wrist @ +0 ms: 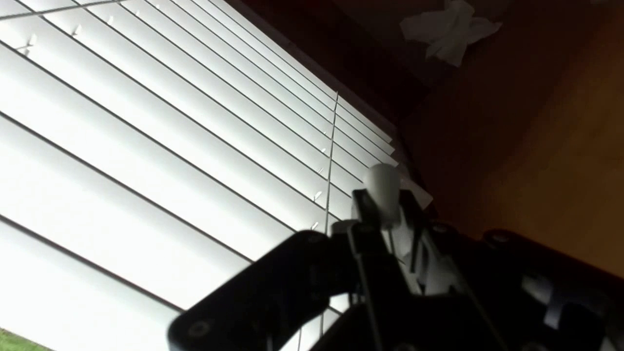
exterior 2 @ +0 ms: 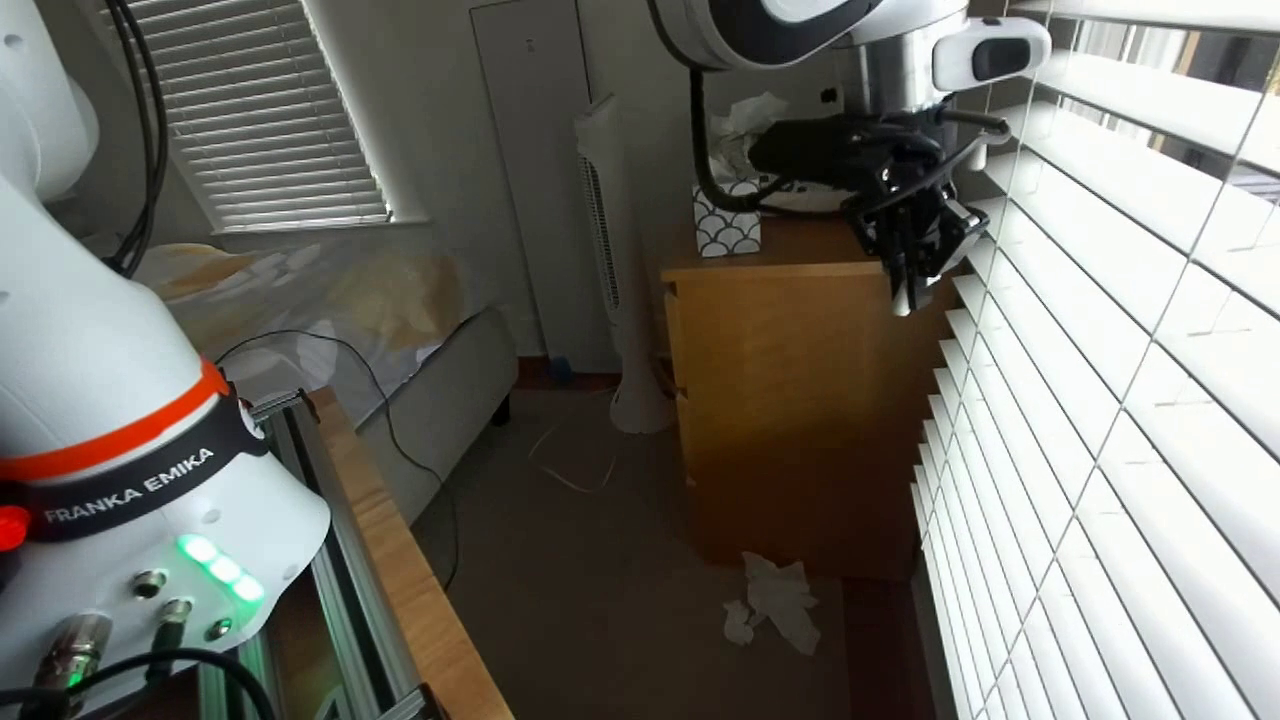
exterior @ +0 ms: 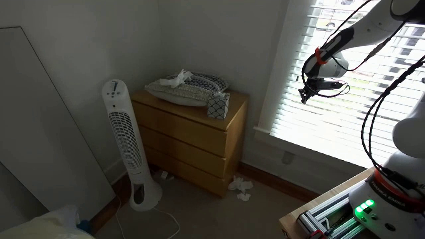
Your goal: Pull the short rope to the far right downwards and open the blinds
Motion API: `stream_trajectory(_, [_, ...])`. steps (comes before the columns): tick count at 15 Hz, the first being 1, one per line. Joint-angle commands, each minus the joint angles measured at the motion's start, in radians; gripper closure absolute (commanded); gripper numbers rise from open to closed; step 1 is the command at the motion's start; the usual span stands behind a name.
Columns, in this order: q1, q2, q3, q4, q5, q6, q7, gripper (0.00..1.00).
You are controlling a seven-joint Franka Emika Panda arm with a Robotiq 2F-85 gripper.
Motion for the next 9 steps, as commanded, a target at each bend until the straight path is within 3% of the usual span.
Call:
stream_trajectory(1, [-0.023,0.1,0.031,0.013,0.026,0.074,0.009,0.96])
stream_trajectory(9, [-0.055,0.227,0.059,0.089,0.026,0.119,0.026,0.96])
